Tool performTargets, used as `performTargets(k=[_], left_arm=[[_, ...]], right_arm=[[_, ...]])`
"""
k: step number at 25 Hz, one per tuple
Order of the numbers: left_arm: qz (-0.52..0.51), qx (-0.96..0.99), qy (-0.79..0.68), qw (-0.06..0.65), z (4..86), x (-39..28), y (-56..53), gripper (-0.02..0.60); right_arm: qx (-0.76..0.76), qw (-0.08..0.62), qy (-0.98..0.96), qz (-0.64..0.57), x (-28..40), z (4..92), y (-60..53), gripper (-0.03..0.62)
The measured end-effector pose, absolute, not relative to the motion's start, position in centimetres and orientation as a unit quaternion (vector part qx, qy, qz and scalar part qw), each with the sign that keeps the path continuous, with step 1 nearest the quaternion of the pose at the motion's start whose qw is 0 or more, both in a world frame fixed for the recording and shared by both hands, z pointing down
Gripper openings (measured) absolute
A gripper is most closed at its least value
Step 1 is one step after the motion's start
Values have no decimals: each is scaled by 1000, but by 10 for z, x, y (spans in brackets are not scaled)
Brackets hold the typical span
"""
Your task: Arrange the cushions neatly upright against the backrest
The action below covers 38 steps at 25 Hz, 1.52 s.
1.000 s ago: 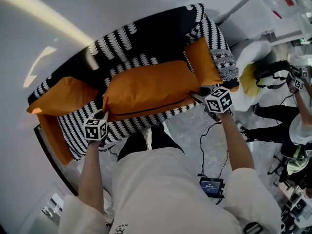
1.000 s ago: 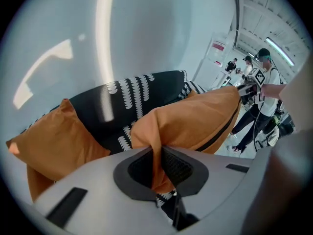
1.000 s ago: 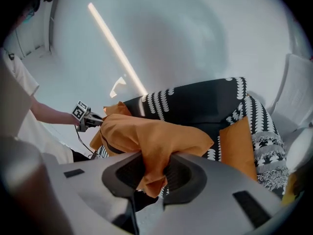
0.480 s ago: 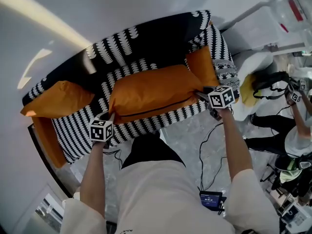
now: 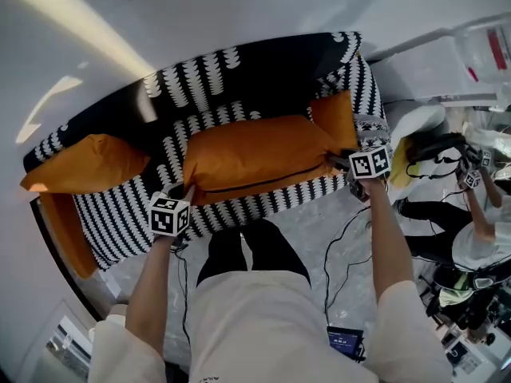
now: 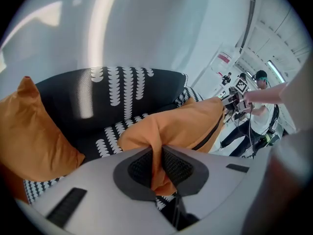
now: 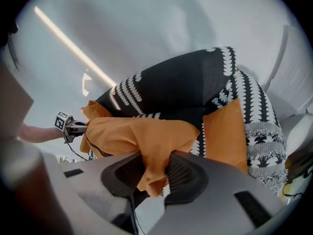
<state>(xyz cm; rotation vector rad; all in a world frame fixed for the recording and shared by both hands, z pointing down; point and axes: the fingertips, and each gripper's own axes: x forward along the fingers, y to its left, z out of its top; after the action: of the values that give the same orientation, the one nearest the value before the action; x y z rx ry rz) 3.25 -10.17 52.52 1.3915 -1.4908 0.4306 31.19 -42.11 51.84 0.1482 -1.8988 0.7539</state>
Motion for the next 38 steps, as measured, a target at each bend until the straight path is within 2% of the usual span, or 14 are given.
performTargets(k=[7,14,27,29,33,38], left_arm=[[139,546,-648,513,515,17,-122,52],[164,514,-705,461,512,-39,-175,66],[146,440,-776,428,529,-143,-252,83],[144,434,-779,429,530,-156,-259,95],[163,429,-796,394,517,-187,-268,161],[192,452,-784,380,511,-189,-274,176]], right_arm=[[39,523,-787,326,291,519,-448,130],[33,459,-824,331,230,511,-506,141],[106,393,-815,412,130,526,-593,161],[112,386,-811,425,120,529,-603,167],[121,375,-807,440,104,533,-618,181],[144,371,-810,430,100,533,-627,195]])
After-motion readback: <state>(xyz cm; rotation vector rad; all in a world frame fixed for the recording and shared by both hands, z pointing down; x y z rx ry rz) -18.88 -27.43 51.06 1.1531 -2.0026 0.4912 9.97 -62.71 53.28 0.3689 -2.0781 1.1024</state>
